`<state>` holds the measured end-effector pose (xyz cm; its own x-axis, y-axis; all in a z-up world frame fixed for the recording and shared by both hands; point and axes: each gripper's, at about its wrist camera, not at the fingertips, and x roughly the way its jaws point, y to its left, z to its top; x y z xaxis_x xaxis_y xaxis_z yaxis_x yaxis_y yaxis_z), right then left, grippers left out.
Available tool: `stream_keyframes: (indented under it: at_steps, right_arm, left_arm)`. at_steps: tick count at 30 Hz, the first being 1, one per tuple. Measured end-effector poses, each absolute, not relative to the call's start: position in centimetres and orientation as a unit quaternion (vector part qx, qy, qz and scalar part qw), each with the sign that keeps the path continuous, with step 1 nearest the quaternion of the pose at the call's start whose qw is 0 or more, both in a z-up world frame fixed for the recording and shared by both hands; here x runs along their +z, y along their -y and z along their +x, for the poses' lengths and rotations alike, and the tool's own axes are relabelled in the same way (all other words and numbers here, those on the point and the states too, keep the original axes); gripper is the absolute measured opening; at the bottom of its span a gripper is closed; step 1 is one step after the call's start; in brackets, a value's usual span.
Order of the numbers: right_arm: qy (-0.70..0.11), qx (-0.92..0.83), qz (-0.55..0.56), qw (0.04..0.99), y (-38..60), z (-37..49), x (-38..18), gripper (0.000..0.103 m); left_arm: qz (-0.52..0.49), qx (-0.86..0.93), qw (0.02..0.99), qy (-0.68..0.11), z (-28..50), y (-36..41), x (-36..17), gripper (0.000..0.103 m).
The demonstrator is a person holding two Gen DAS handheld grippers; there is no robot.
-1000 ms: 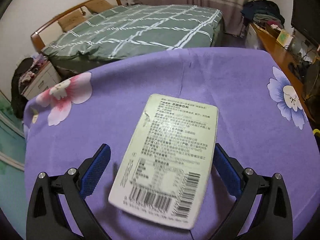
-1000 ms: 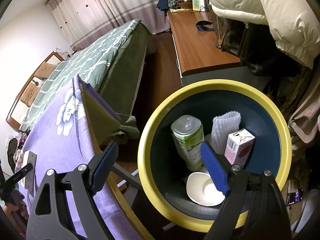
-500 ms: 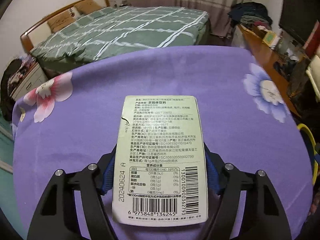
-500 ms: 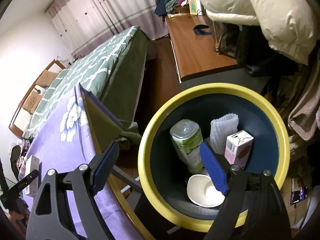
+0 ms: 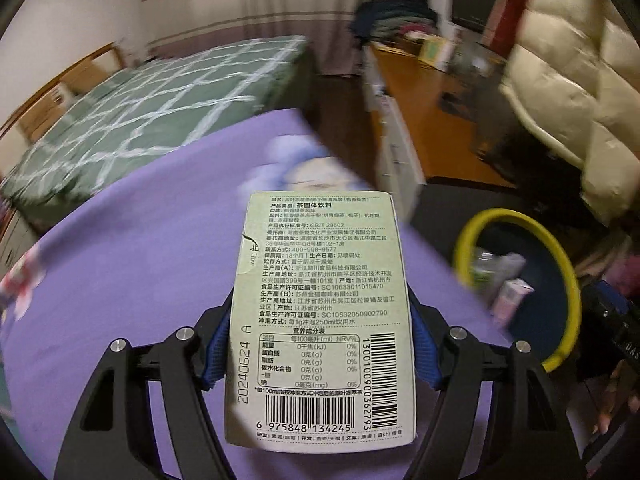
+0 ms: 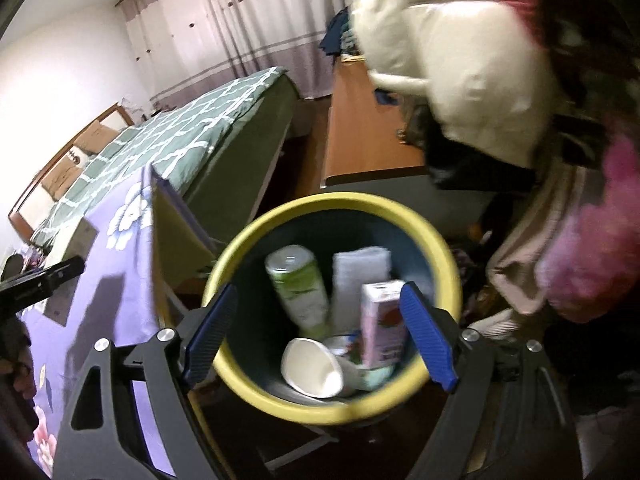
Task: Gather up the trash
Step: 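Carry the drink box over the bin and open the left gripper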
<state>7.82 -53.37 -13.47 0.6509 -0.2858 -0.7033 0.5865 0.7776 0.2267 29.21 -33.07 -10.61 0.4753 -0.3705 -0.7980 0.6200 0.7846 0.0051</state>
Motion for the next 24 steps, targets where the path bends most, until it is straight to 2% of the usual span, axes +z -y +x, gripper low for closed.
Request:
stream_keyframes:
  at_steps: [13, 24]
  right_arm:
    - [-0.31, -0.315, 0.239, 0.864, 58.7, -0.2, -13.4, 0.079]
    - [-0.313, -0.317, 0.25, 0.86, 59.5, -1.0, -14.3, 0.079]
  left_arm:
    - [0.232, -0.407, 0.769, -0.435, 21.0, 51.3, -13.4, 0.071]
    - [0.252, -0.408, 0.738, -0.475, 20.2, 57.0, -17.9, 0.072]
